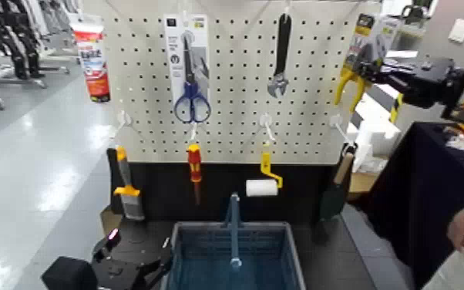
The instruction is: Put the yellow pliers into the crate.
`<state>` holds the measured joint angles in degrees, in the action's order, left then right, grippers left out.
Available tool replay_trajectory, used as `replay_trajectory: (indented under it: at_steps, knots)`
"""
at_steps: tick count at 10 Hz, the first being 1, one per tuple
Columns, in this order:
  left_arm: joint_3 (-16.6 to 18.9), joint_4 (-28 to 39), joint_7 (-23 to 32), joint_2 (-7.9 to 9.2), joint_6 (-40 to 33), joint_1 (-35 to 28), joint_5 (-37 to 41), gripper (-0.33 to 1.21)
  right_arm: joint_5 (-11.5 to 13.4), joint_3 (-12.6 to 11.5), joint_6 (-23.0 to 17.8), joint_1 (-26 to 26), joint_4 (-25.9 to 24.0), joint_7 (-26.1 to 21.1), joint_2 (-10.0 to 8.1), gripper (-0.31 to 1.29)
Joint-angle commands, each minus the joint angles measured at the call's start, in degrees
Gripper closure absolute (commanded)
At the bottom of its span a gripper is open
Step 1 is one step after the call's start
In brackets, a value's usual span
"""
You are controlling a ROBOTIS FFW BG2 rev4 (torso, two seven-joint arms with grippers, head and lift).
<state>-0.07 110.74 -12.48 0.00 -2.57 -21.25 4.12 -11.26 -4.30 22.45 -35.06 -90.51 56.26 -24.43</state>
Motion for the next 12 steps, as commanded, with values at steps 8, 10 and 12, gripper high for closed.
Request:
replay_trajectory:
  at_steps: [8, 10, 12]
  knots:
    - [-0.02, -0.08, 0.00, -1.58, 0.81, -0.11, 0.10, 0.12, 0.27, -0.89, 1.10, -0.98, -5.29, -0.01, -0.26, 1.12]
    - [0.07, -0.08, 0.00, -1.41, 0.81, -0.11, 0.10, 0.12, 0.53, -1.06, 1.89, -0.98, -6.78, -0.01, -0.53, 1.12]
    - [0.07, 0.00, 0.08, -1.32, 0.99, -0.02, 0.19, 0.12, 0.45, -1.15, 2.68, -0.36, -8.54, 0.07, -0.62, 1.12]
